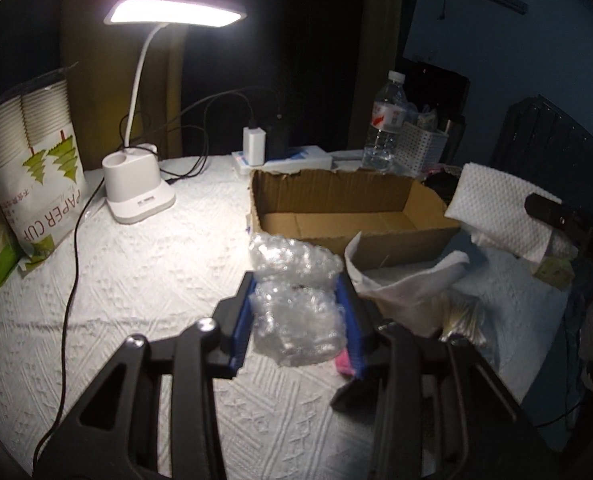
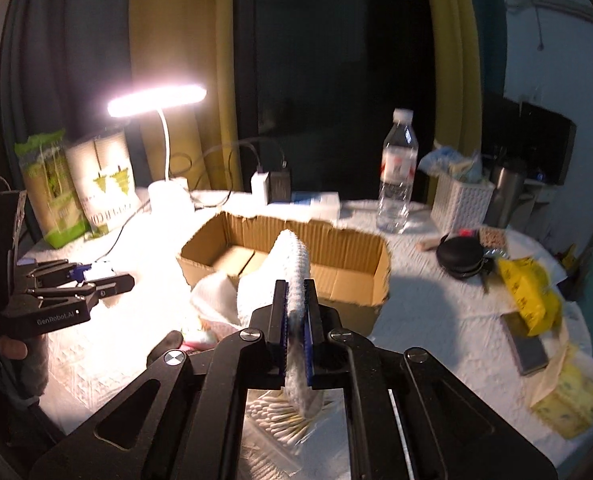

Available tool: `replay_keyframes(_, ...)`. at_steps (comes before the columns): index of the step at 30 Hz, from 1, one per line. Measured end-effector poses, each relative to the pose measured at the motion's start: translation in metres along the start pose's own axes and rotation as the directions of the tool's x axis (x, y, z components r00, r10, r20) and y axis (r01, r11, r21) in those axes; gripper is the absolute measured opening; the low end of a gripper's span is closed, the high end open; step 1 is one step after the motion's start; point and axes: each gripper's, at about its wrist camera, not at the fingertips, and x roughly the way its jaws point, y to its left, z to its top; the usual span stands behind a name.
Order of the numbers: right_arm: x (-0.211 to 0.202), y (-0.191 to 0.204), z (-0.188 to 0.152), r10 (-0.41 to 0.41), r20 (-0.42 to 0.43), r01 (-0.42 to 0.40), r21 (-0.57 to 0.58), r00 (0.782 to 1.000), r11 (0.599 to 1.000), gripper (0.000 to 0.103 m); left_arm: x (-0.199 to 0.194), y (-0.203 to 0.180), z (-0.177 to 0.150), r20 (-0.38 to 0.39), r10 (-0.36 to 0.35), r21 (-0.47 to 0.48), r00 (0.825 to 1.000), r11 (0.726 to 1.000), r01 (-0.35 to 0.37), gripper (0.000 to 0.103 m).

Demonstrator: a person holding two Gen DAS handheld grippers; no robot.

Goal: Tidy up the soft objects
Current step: 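Carry the bubble wrap into the box and open the left gripper while the right drops the cotton pad there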

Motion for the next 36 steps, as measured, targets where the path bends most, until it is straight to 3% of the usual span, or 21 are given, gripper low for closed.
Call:
replay_keyframes(18, -0.033, -0.019, 0.030, -0.054, 0.114, 0.055, -0.004, 0.992, 0.998, 0.007, -0.013, -0.017, 0.038, 0.111, -0.040, 0.037, 0.993, 0.999, 0.036, 0.040)
replay_keyframes(27, -0.021, -0.032, 0.049, -0.068, 0.134, 0.069, -0.004, 0.989, 0.998, 0.007, -0.001, -0.023, 0.067, 0.159, -0.052, 0.057, 0.986, 0.997, 0.043, 0.040)
replay_keyframes(36, 0.003, -0.044, 0.068, -0.078, 0.142, 0.078, 0.002, 0.987, 0.997, 0.007, 0.026, -0.026, 0.086, 0.157, -0.052, 0.075, 0.986, 0.996, 0.040, 0.040)
